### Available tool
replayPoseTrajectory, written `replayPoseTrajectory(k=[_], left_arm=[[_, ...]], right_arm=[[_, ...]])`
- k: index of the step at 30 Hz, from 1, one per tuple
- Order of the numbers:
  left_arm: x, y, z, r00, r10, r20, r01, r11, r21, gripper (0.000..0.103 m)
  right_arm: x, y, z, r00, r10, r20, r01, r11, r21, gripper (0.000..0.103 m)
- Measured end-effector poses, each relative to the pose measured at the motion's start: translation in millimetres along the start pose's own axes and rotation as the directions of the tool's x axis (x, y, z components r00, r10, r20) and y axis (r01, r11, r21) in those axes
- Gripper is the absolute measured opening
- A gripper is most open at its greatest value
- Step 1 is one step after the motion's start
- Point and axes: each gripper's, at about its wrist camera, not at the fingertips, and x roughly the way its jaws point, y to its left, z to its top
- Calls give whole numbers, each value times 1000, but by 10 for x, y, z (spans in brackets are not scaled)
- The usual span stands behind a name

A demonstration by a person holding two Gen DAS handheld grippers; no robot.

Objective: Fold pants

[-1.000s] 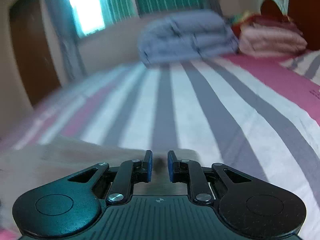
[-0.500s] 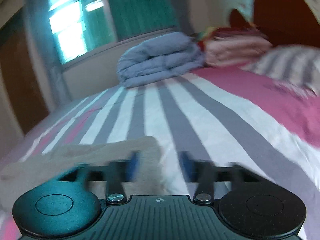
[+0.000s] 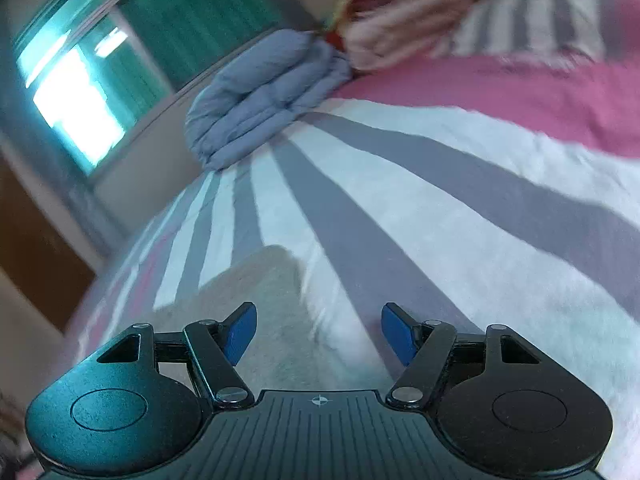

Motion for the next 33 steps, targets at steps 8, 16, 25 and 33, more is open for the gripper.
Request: replayPoseTrajectory(k=[8, 16, 25, 33], left_arm=[[268, 247, 216, 991, -136, 6, 135, 983, -126, 97], [553, 390, 366, 975, -208, 72, 218, 957, -192, 97], [246, 596, 105, 979, -110, 173, 154, 951, -267, 24], [42, 4, 250, 981, -98, 165, 113, 990, -85, 24]], right_arm=[[-94, -141, 72, 999, 26, 22, -28, 994, 109, 82], [-103, -89, 44, 1000, 9, 22, -11, 996, 83, 83], [-103, -123, 57, 1000, 15, 24, -17, 994, 104, 83], [-144, -190, 93, 999, 22, 36, -27, 990, 137, 83]])
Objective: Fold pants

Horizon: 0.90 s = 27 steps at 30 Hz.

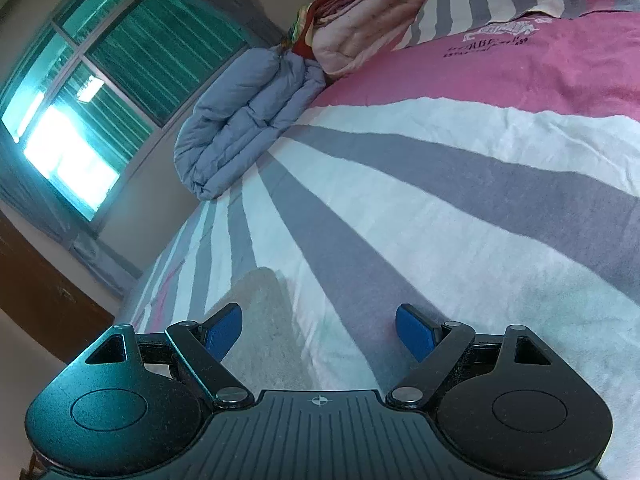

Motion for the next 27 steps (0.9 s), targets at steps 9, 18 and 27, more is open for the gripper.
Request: replayPoseTrajectory(k=[9, 18, 27], left_arm=[[123, -1466, -277, 993, -97, -73, 119, 909, 400, 24], [472, -2526, -1465, 967, -94, -237, 225, 751, 621, 23], [602, -2868, -2732, 947, -1, -320, 265, 562, 784, 23]], right_arm=[[-311, -13, 95, 1000, 13, 18, -13, 1000, 8, 84], [-421, -97, 189, 972, -105, 209, 124, 989, -81, 92], [-122, -303, 241, 969, -179, 172, 184, 983, -15, 92]])
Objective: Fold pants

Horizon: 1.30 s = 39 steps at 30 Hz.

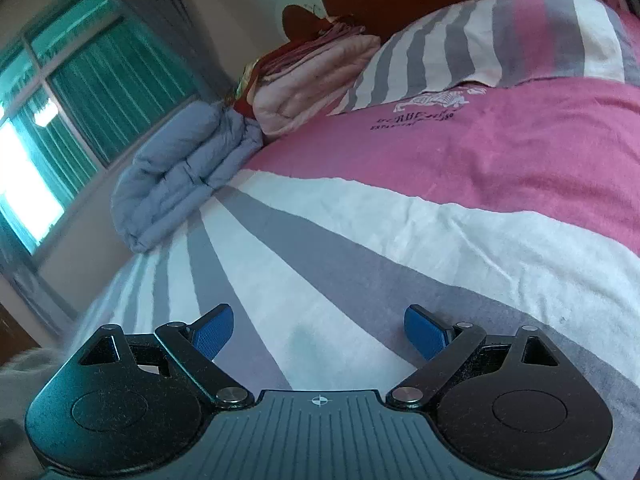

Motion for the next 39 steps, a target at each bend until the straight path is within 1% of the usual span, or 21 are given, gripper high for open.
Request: replayPoseTrajectory(k=[6, 10, 12, 14, 15, 16, 17, 18, 19, 20, 22, 24, 26, 28, 29, 30, 31, 33, 34, 36, 39], left_arm=[[258, -451, -250, 998, 19, -66, -11, 993, 122, 23], [284, -609, -359, 997, 53, -64, -41, 983, 180, 23], [342, -706, -376, 996, 71, -62, -55, 970, 238, 24], [393, -768, -417, 994, 74, -77, -50, 959, 279, 28], [392, -775, -425, 994, 76, -75, -52, 958, 281, 38], [371, -772, -424, 997, 41, -72, -20, 963, 270, 68], [344, -764, -419, 997, -24, -75, 42, 969, 244, 82], [306, -750, -414, 992, -99, -76, 113, 971, 210, 91], [255, -754, -419, 991, -122, -60, 131, 972, 197, 89], [227, -762, -422, 992, -112, -59, 122, 972, 201, 87], [133, -684, -384, 993, -102, -60, 111, 980, 166, 76], [-53, -521, -328, 995, -96, -5, 96, 987, 132, 77], [-333, -233, -263, 996, -64, 59, 58, 993, 99, 80], [-588, 122, -230, 994, -9, 105, 2, 997, 72, 86], [-695, 263, -241, 993, 23, 113, -31, 998, 61, 87], [-818, 511, -252, 991, 73, 115, -78, 996, 38, 88], [-909, 705, -265, 987, 111, 114, -114, 993, 19, 89], [-1057, 1130, -328, 974, 208, 86, -206, 978, -34, 89], [-1117, 1301, -365, 968, 243, 66, -239, 969, -62, 89], [-1196, 1595, -432, 954, 298, 21, -293, 948, -128, 90], [-1271, 1852, -568, 935, 352, -28, -351, 916, -196, 90]], right_arm=[[-20, -98, 60, 1000, 12, -3, -12, 999, 39, 92], [-4, -79, 56, 1000, 16, -8, -15, 999, 41, 92], [-2, -82, 58, 1000, 18, -6, -18, 999, 47, 92], [-2, -83, 61, 1000, 21, -6, -20, 998, 51, 92], [-4, -85, 61, 1000, 23, -5, -22, 998, 54, 92], [-3, -88, 61, 1000, 23, -5, -23, 998, 55, 92], [-6, -91, 62, 1000, 24, -6, -24, 998, 57, 92], [-17, -90, 57, 1000, 27, -4, -27, 998, 62, 92], [-26, -98, 63, 999, 33, 0, -33, 997, 68, 92], [-40, -104, 64, 999, 35, 4, -35, 997, 74, 92], [-69, -121, 76, 999, 31, 11, -32, 996, 85, 92], [-109, -143, 91, 999, 35, 22, -37, 995, 93, 92], [-153, -146, 106, 998, 50, 32, -53, 994, 91, 92], [-206, -125, 111, 994, 97, 42, -100, 992, 81, 92], [-239, -91, 111, 990, 132, 43, -135, 989, 66, 92], [-267, -40, 100, 983, 183, 34, -184, 982, 48, 92], [-284, 18, 78, 969, 248, 6, -248, 968, 41, 92], [-317, 161, 1, 922, 382, -68, -380, 924, 39, 92], [-340, 242, -32, 903, 420, -93, -419, 908, 28, 92], [-328, 411, -127, 870, 467, -159, -471, 882, 14, 92], [-193, 601, -272, 847, 466, -257, -474, 880, 32, 92]])
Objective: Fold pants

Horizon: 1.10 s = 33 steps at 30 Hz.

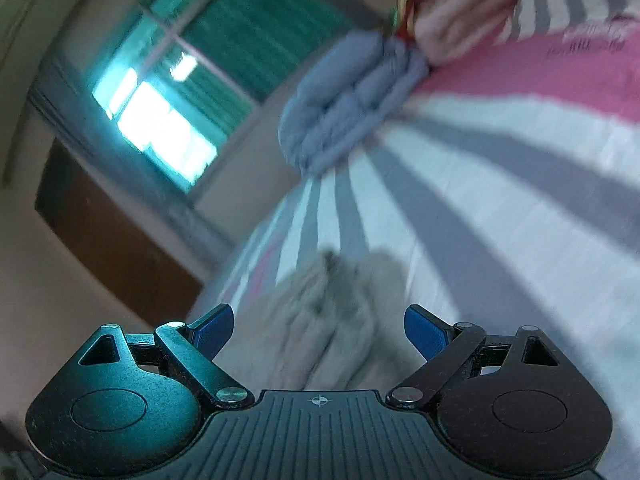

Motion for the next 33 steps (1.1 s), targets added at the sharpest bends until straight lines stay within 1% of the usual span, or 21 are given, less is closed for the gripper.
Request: replayPoseTrajectory(k=[3, 6, 7, 8, 9, 10, 11, 12, 14, 15, 16, 17, 18, 19, 20, 21, 24, 27, 31, 32, 33], left_arm=[[-6, 99, -148, 1000, -2, -11, 1, 998, -58, 90], [14, 157, -149, 1000, -12, -6, 11, 995, -96, 92], [16, 188, -146, 1000, -15, -10, 14, 995, -94, 92], [23, 202, -145, 1000, -21, -15, 19, 996, -90, 92], [59, 178, -141, 1000, -23, -18, 21, 996, -89, 92], [66, 192, -142, 999, -26, -21, 24, 996, -91, 92], [72, 216, -142, 999, -24, -23, 21, 995, -100, 92], [78, 250, -173, 1000, -19, -22, 16, 994, -110, 92], [103, 302, -184, 1000, -12, -29, 7, 989, -146, 92], [108, 333, -183, 999, -11, -34, 5, 986, -167, 92], [110, 364, -184, 999, -9, -36, 2, 983, -184, 92], [115, 388, -187, 999, -6, -35, -1, 981, -194, 92], [116, 406, -184, 999, -3, -35, -4, 979, -203, 92], [128, 422, -186, 999, -2, -38, -6, 977, -211, 92], [128, 426, -190, 999, -1, -41, -8, 976, -217, 92], [129, 425, -196, 999, 1, -40, -10, 976, -217, 92], [138, 380, -207, 999, 4, -49, -14, 981, -195, 92], [125, 326, -216, 999, 14, -50, -22, 985, -171, 92], [42, 190, -220, 997, -64, -31, 60, 992, -107, 93], [24, 153, -223, 998, -61, -27, 58, 995, -85, 94], [2, 112, -226, 998, -55, -22, 53, 996, -66, 95]], right_arm=[[238, 19, -60, 996, -12, -83, 15, 999, 42, 92], [414, 8, -105, 992, -26, -123, 32, 998, 48, 91], [462, 25, -120, 991, -31, -128, 36, 999, 39, 88], [526, 49, -112, 991, -36, -132, 41, 999, 30, 65], [606, 74, -118, 987, -51, -154, 55, 998, 24, 54], [678, 86, -99, 980, -101, -173, 103, 995, 4, 45], [712, 130, -89, 979, -111, -172, 110, 994, -14, 35], [684, 188, -64, 985, -83, -152, 81, 996, -21, 34], [486, 311, 0, 998, 37, -48, -38, 999, -15, 32], [400, 322, 20, 997, 82, -3, -82, 997, -3, 32], [326, 311, 18, 996, 84, 42, -83, 996, -12, 32], [318, 247, -11, 998, 27, 57, -25, 999, -27, 32], [429, 64, -50, 996, -85, -6, 85, 996, 13, 32], [549, -156, -98, 983, -155, -97, 164, 983, 88, 32], [548, -305, -125, 985, -133, -107, 149, 976, 162, 33], [523, -313, -95, 990, -111, -92, 126, 976, 177, 33], [537, -128, -103, 985, -145, -92, 148, 988, 34, 36], [513, -172, -119, 988, -133, -80, 137, 990, 45, 36], [537, -123, -150, 985, -143, -100, 146, 989, 29, 39], [527, -130, -154, 985, -137, -102, 142, 989, 35, 43], [504, -105, -171, 986, -129, -110, 134, 990, 42, 43]])
